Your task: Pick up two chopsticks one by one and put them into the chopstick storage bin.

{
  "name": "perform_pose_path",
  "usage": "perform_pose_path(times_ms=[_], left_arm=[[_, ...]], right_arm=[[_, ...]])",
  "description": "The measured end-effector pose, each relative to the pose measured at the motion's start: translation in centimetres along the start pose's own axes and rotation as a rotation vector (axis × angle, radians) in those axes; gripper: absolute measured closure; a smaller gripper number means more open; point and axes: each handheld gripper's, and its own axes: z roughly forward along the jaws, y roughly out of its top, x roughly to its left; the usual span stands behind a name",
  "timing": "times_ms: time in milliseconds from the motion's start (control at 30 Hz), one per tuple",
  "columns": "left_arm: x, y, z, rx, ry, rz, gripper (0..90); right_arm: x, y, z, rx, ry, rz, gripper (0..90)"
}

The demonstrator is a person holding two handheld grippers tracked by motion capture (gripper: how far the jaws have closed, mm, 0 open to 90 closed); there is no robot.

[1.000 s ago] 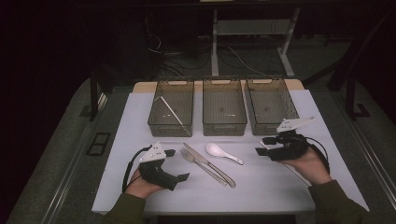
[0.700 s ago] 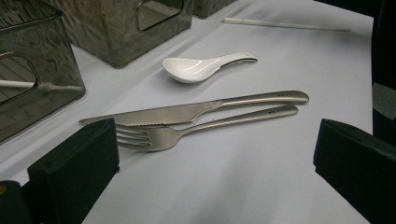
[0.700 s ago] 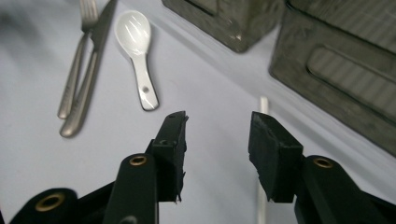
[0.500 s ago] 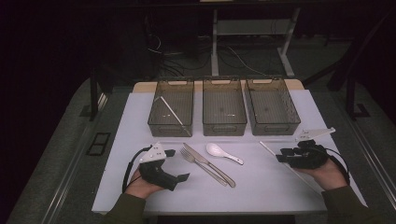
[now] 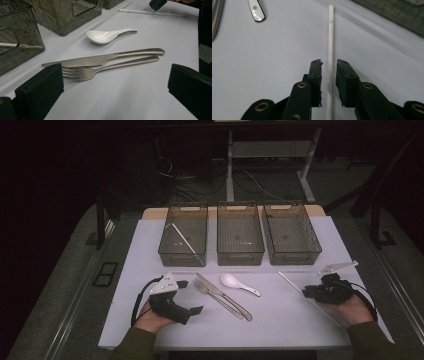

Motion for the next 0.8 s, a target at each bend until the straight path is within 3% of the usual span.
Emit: perform_pose_path(times_ms=[167,533,667,800], left_arm=[[0.0,0.0,0.0,-0.002,0.0,-0.001,0.0],[0.0,0.0,0.0,-0.002,-0.001,-0.001,0.0],[-0.1,0.0,0.0,0.002,-0.001,-0.002,0.0],[-0.1,0.0,0.0,0.0,0.0,-0.003,0.0]], right_arm=[[-0.1,-0.2,0.5,0.039,-0.015,-0.01,76.8],[0.2,-0.4,1.0,0.066,-0.024,-0.033,80.4],[0.7,-0.3,1.1,0.074,-0.063,-0.073,80.4],[0.8,-0.4,1.1,0.071,-0.074,-0.059,82.6]])
